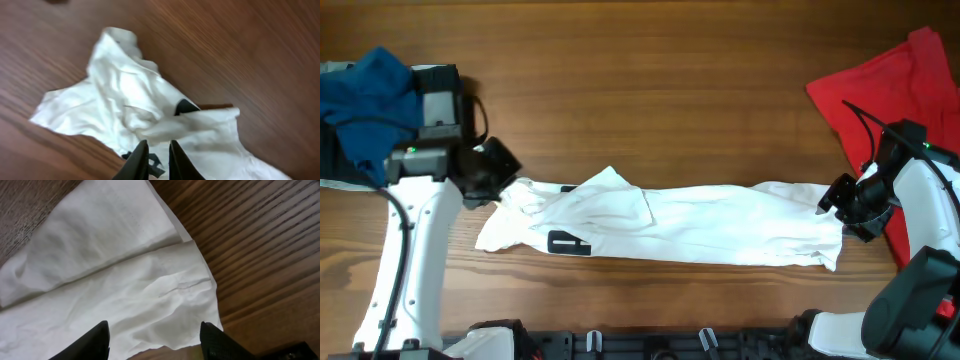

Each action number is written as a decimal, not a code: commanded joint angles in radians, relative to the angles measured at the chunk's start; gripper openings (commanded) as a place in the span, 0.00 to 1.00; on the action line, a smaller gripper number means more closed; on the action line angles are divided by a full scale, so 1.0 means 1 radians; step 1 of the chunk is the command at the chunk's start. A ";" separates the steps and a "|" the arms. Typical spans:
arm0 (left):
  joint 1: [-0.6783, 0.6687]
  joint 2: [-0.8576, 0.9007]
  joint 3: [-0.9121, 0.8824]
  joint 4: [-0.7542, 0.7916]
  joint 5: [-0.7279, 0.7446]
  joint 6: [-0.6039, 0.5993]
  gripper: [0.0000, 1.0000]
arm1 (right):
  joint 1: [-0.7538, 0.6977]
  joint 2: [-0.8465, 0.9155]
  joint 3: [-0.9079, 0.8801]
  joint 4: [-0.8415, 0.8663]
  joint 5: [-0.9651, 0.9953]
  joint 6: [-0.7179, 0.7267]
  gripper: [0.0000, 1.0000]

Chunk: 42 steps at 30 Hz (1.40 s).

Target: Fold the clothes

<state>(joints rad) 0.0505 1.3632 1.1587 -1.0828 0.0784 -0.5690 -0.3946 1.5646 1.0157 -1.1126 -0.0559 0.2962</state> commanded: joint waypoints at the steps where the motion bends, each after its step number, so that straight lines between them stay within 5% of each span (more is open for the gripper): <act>1: -0.103 0.036 -0.097 0.044 0.074 0.034 0.14 | -0.005 -0.013 -0.008 -0.003 0.006 -0.007 0.58; 15: -0.173 0.087 -0.370 0.377 0.014 0.029 0.14 | -0.005 -0.013 -0.008 -0.006 0.006 -0.008 0.58; 27: -0.101 0.226 -0.377 0.735 -0.099 0.029 0.24 | -0.005 -0.013 -0.008 -0.016 0.006 -0.007 0.59; 34: -0.078 0.206 -0.359 0.639 -0.072 0.015 0.23 | -0.005 -0.013 -0.008 -0.017 0.011 -0.008 0.72; 42: -0.079 -0.027 -0.197 0.470 0.012 0.015 0.27 | -0.045 -0.013 -0.027 0.051 0.032 0.018 0.91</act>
<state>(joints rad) -0.0322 1.4460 0.8978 -0.5797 0.0250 -0.5526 -0.4267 1.5646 1.0142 -1.0966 -0.0498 0.2955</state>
